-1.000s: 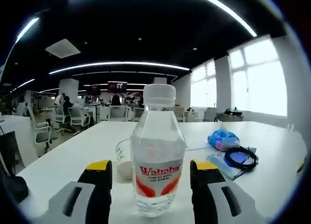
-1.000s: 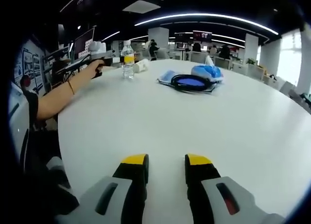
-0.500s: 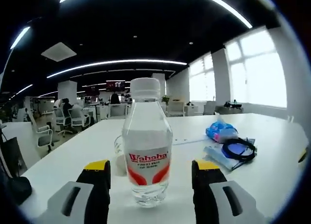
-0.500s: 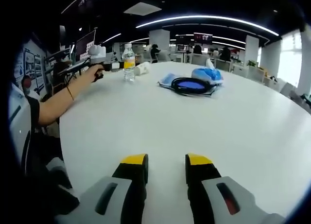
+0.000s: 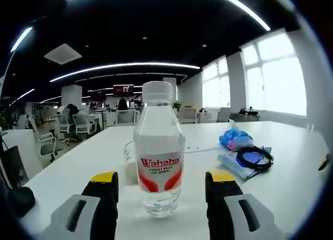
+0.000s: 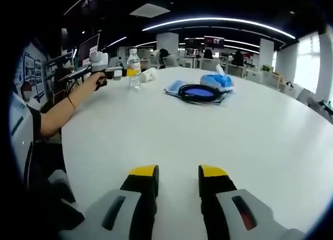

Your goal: Arrange the tabletop items into an orderly group along one side of the table until the central work area is clear of visible clutter.

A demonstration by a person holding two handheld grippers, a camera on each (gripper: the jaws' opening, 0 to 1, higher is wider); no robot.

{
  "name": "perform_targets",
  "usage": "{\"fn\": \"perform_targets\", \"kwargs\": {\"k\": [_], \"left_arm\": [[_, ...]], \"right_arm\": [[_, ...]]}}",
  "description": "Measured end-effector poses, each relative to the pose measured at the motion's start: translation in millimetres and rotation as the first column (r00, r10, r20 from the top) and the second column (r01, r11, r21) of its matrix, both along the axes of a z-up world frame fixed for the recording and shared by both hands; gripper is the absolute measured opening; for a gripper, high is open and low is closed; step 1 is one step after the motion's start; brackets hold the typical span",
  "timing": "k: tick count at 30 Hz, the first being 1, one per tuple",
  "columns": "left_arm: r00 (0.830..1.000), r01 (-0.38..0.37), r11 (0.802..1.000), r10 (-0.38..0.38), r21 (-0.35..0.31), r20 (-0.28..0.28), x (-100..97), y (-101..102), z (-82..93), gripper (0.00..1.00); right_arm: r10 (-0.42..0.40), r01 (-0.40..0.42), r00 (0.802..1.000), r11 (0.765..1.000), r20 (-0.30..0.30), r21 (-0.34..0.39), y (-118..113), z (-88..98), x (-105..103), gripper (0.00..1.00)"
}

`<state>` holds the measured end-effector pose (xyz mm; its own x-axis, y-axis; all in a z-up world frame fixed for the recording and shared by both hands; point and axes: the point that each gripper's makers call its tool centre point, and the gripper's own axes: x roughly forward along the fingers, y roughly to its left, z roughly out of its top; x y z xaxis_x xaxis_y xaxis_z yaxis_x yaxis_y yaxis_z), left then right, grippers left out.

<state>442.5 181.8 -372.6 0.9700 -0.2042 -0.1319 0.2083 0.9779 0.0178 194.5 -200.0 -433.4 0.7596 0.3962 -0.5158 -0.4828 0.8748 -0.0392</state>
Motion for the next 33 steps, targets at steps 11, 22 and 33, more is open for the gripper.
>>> {"fn": "perform_targets", "kwargs": {"k": [11,22,33], "left_arm": [[1.000,-0.004,1.000,0.004,0.005,0.002,-1.7,0.5,1.0,0.67],[1.000,0.012,1.000,-0.012,0.005,-0.004,-6.9,-3.3,3.7,0.67],[0.999,0.030,1.000,-0.030,0.005,-0.020,-7.5,-6.0,0.8,0.67]], "right_arm": [[0.001,-0.001,1.000,1.000,-0.006,-0.003,-0.7,-1.9,-1.3,0.28],[0.007,-0.007,1.000,1.000,-0.009,-0.023,-1.2,0.5,1.7,0.29],[0.053,-0.052,0.998,0.998,0.020,-0.038,-2.0,20.6,13.3,0.29]]}}
